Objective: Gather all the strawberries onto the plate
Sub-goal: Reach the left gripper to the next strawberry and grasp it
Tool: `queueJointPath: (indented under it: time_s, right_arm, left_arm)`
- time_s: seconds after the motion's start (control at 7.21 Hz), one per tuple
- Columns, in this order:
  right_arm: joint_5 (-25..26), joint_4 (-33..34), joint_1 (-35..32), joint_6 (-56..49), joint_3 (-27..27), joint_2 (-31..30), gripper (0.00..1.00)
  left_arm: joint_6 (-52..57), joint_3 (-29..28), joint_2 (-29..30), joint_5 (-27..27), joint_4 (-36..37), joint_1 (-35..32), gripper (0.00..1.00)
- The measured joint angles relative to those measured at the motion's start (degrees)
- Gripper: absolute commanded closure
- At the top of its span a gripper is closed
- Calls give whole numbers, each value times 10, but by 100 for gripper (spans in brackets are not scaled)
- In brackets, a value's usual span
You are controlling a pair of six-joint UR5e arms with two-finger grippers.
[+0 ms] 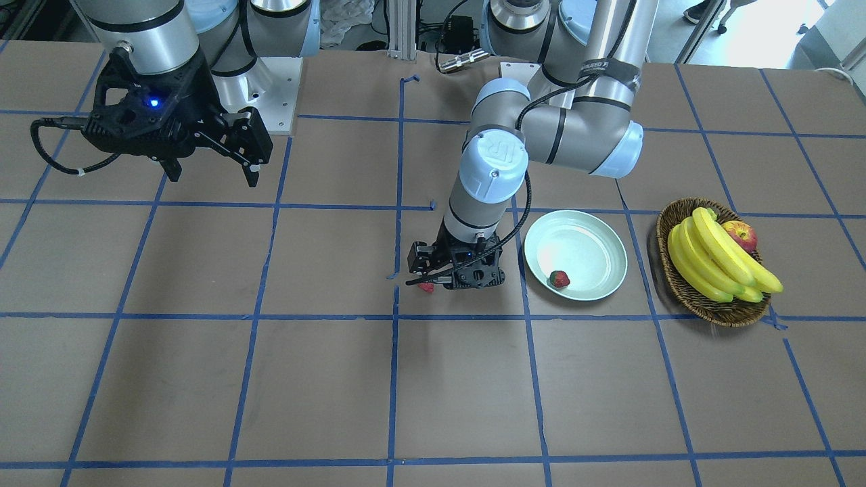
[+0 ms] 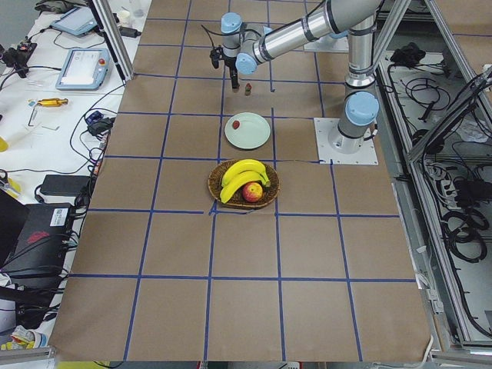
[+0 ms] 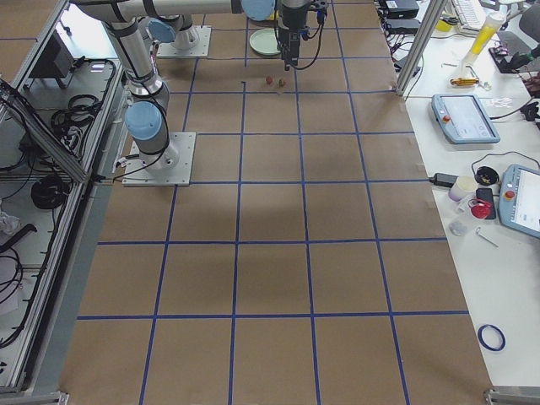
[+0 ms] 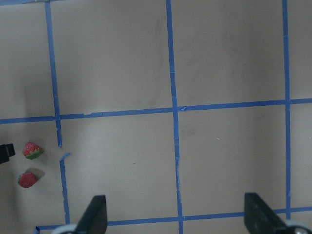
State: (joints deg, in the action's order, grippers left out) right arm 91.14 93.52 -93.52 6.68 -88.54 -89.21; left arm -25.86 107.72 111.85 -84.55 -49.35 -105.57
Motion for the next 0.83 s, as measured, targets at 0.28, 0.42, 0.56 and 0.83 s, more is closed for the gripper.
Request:
queueJointPath:
  time_s: [0.28, 0.42, 0.56, 0.83]
  right_arm:
    - [0, 0, 0, 0, 0, 1, 0]
    - [0, 0, 0, 0, 0, 1, 0]
    - [0, 0, 0, 0, 0, 1, 0]
    - [0, 0, 0, 0, 1, 1, 0]
  left_arm:
    - [-22, -4, 35, -13, 17, -17, 44]
    - [-29, -5, 44, -16, 22, -20, 67]
    - [-34, -5, 48, -17, 25, -22, 89]
    - [-33, -9, 43, -18, 25, -25, 97]
